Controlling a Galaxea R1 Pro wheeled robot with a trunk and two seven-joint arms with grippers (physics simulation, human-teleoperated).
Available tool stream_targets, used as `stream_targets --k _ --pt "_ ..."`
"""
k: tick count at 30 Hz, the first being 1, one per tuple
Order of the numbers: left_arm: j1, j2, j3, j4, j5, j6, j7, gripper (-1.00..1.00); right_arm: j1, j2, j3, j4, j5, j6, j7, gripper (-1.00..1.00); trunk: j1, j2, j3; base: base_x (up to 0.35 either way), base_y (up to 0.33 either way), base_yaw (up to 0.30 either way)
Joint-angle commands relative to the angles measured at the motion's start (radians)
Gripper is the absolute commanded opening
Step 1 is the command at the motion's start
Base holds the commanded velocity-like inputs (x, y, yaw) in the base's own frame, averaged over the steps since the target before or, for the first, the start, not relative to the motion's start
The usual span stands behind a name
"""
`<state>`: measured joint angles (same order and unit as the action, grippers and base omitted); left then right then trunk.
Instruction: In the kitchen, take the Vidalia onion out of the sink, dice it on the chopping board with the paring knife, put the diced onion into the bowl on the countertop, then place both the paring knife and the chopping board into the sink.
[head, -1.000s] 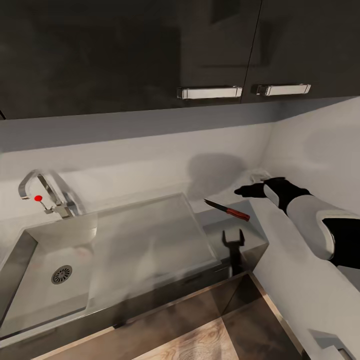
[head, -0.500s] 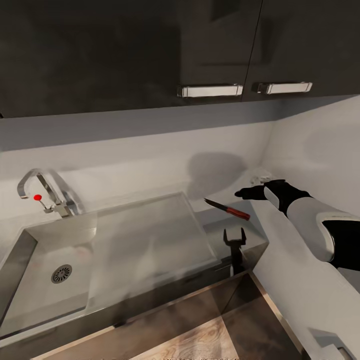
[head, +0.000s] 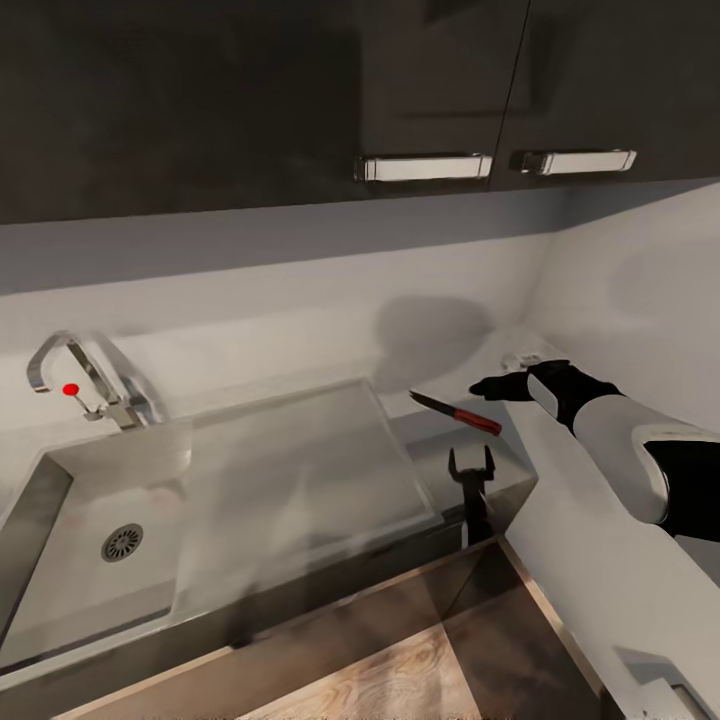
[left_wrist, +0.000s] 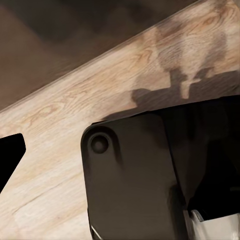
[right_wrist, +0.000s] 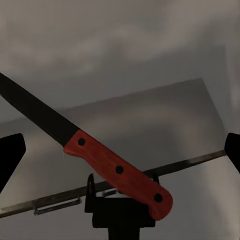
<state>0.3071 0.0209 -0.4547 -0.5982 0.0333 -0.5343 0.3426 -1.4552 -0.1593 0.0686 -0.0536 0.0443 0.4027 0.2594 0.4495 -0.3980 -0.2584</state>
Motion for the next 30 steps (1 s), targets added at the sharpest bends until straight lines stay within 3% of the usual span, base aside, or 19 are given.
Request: stream_targets --k 1,30 --pt "0.000 0.001 -0.008 -0.002 0.003 -0.001 0.009 1.00 -0.001 0.000 0.007 -0.001 0.005 0.004 0.006 1.00 0.001 -0.002 -0.003 0.000 0.000 0.000" --pt "0.000 -0.004 -0.007 0.001 0.004 -0.001 0.009 1.00 -0.001 0.007 0.007 0.001 0.004 0.004 0.006 1.00 0.001 -0.002 -0.050 0.027 -0.024 0.000"
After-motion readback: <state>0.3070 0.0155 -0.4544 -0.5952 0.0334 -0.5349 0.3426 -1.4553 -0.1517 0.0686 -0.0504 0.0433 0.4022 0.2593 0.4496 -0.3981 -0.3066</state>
